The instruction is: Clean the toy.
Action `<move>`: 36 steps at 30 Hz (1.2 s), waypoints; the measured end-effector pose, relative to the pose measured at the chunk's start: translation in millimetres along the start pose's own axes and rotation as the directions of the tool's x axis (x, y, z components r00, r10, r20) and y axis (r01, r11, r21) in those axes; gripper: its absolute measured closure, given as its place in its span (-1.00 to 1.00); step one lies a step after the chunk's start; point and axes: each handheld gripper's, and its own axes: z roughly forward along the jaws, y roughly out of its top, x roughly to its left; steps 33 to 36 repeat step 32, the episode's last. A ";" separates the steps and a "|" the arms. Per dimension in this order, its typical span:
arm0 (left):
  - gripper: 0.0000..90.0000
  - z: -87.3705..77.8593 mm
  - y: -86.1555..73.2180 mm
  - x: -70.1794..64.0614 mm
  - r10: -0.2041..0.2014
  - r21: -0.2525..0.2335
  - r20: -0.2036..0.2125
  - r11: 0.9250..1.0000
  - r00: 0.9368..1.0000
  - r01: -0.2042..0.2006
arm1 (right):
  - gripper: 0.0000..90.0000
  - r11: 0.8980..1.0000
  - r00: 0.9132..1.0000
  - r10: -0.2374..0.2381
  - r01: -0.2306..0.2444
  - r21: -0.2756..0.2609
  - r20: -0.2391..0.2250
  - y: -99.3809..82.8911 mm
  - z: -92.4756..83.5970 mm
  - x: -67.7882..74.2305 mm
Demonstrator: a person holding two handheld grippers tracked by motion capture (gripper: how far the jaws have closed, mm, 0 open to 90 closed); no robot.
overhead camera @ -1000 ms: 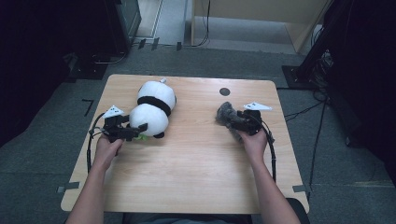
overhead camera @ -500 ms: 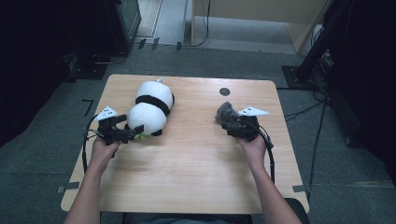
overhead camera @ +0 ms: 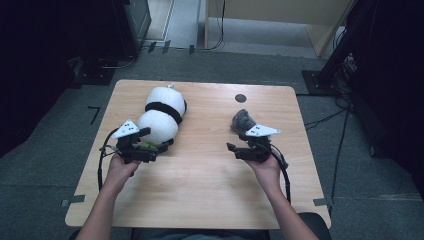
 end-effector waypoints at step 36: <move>-0.85 65.1 -24.4 -44.9 0.110 0.133 0.099 0.983 0.989 -0.123 | -0.13 1.000 0.995 0.000 0.000 0.005 -0.103 -18.4 17.2 30.9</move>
